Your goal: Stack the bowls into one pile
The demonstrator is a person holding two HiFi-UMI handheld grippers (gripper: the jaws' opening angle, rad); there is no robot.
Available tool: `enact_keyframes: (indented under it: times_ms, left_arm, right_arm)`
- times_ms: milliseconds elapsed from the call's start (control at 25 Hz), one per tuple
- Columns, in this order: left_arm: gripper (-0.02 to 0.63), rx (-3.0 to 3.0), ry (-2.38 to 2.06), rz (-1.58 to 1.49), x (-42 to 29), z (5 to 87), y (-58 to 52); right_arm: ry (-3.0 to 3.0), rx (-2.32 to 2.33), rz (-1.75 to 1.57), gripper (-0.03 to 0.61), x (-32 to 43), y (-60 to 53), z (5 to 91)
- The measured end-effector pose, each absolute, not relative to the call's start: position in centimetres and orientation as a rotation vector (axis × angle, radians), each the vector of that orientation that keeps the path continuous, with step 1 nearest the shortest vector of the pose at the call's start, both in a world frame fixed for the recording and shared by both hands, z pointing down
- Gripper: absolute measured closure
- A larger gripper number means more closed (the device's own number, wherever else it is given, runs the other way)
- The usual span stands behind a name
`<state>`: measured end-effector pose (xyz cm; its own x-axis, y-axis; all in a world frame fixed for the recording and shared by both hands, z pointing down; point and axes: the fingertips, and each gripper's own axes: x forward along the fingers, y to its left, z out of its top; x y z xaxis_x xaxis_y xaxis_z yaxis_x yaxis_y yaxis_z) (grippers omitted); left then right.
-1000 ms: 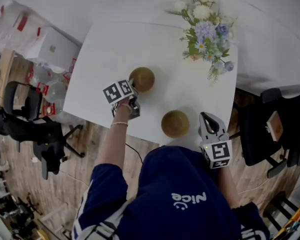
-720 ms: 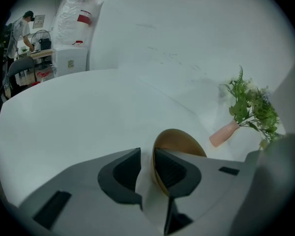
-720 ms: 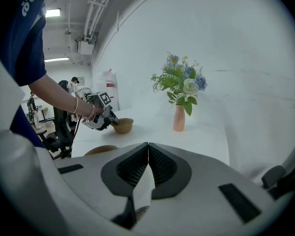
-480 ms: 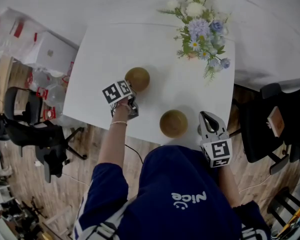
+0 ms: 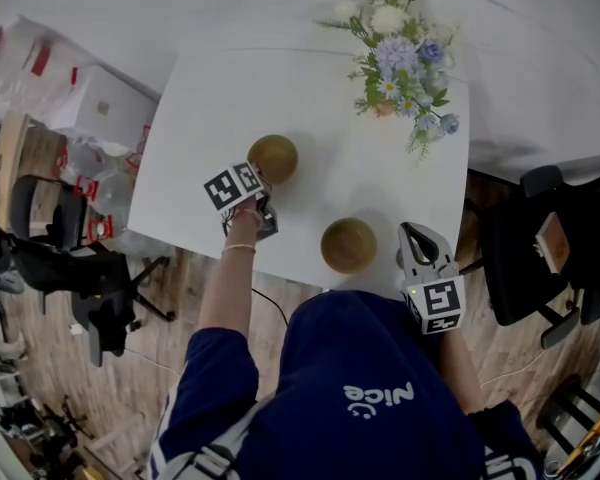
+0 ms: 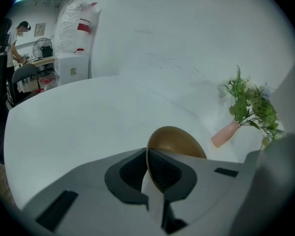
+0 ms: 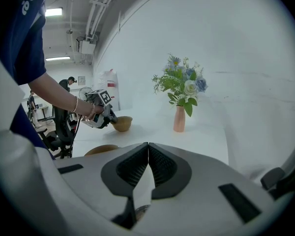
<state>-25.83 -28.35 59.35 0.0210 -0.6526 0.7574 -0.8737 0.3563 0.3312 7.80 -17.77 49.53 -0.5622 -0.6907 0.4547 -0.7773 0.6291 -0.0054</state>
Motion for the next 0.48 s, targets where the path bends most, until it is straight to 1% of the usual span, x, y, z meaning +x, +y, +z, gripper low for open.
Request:
enact_keyframes:
  times_ms: [480]
  left_arm:
    - [0.587, 1.577, -1.720, 0.290, -24.1, 53.3, -27.6]
  right_arm:
    - [-2.471, 1.133, 0.241, 0.555, 6.2, -16.3, 48.8]
